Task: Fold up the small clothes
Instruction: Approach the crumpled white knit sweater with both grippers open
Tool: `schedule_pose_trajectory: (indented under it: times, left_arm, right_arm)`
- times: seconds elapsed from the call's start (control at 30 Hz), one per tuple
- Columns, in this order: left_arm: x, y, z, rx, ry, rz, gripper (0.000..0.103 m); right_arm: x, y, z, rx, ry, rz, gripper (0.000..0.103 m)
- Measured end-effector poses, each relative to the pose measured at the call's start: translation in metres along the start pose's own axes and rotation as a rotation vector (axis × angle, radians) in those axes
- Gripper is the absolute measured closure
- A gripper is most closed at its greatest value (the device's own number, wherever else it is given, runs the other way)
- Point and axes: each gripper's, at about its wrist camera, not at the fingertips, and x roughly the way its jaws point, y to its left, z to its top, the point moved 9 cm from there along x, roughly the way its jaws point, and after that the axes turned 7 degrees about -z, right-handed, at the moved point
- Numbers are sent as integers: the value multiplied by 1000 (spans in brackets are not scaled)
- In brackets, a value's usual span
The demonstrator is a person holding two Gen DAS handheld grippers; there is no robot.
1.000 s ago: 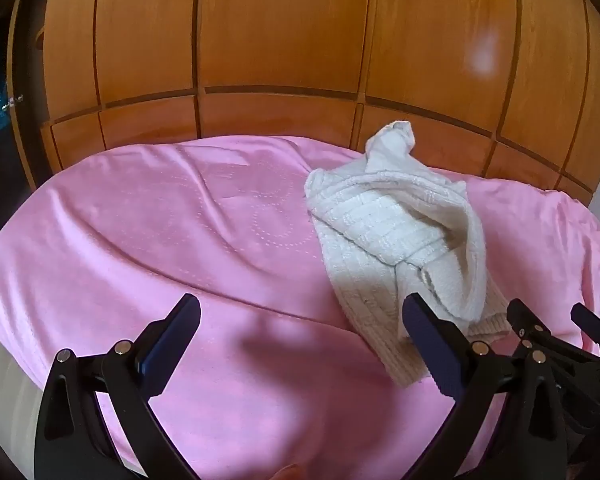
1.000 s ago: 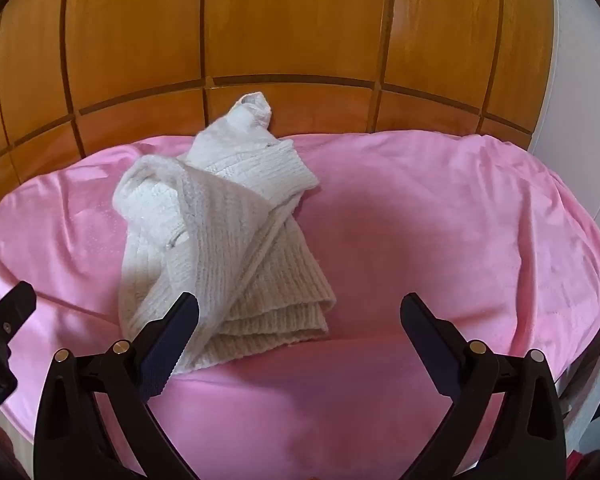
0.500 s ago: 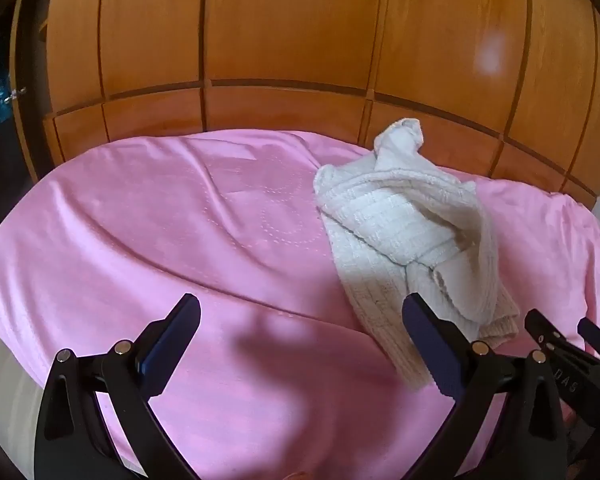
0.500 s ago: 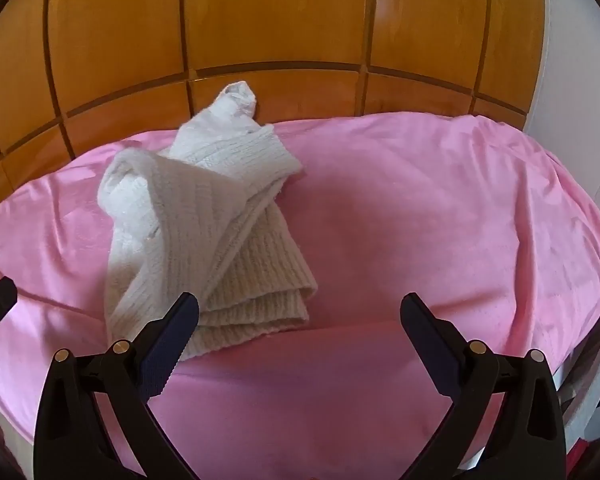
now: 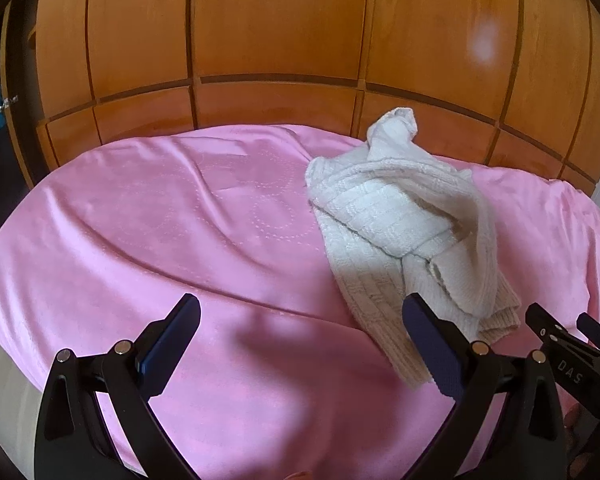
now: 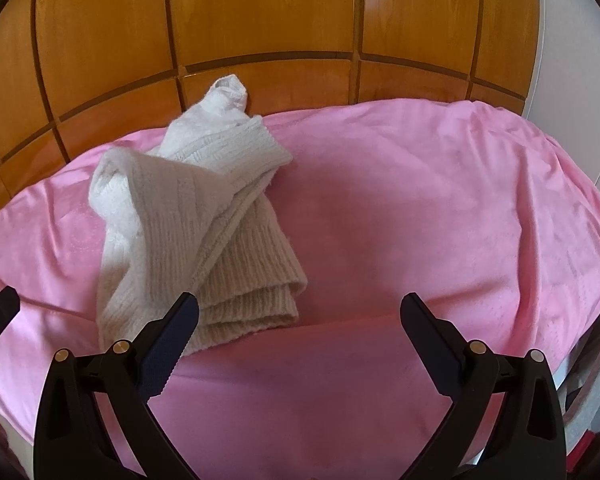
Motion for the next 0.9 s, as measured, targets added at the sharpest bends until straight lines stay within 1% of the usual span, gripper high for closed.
schedule_pose_trajectory:
  times: [0.23, 0.9]
  left_arm:
    - [-6, -4, 0, 13, -14, -2, 2]
    - [-7, -12, 4, 29, -14, 3, 2]
  right_arm:
    - [0, -4, 3, 21, -4, 1, 3]
    - [2, -13, 3, 47, -1, -1, 3]
